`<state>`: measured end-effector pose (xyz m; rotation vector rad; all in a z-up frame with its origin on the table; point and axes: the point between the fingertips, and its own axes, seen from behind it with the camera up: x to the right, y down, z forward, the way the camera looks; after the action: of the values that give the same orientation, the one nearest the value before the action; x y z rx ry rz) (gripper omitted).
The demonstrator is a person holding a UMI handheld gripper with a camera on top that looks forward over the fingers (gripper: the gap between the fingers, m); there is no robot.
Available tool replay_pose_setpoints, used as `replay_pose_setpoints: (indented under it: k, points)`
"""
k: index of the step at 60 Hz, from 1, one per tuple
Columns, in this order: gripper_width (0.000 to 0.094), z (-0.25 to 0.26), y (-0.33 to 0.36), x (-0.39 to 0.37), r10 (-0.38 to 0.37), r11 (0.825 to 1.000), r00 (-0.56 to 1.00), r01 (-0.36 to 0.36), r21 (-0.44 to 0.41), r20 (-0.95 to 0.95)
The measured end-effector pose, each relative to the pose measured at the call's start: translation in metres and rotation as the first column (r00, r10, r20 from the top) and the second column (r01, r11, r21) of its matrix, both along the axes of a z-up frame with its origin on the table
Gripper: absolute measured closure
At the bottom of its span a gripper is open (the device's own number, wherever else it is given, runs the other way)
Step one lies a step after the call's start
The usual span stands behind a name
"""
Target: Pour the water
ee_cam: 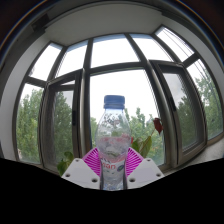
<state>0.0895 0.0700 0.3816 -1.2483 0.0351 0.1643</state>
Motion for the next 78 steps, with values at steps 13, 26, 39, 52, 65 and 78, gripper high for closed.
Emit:
replay_pose_setpoints:
  k: [13, 26, 39, 52, 65, 78]
  points:
    - [0.0679, -0.173, 0.031, 0.063, -0.065, 0.950, 0.975, 0.125, -0.286, 0.212]
    - [0.0675, -0.290, 0.046, 0.073, -0.027, 0.884, 0.980, 0.116, -0.452, 0.198]
    - [0.0475, -0.288, 0.047, 0.077, -0.062, 0.892, 0.981, 0.137, -0.431, 0.183]
    - [0.0085, -0.290, 0.020, 0.085, -0.141, 0.825, 0.975, 0.212, -0.524, 0.173]
    - [0.0079, -0.257, -0.058, 0.064, -0.189, 0.788, 0.968, 0.251, -0.562, 0.167]
    - [0.0082, -0.224, -0.173, 0.022, -0.208, 0.780, 0.961, 0.276, -0.561, 0.183]
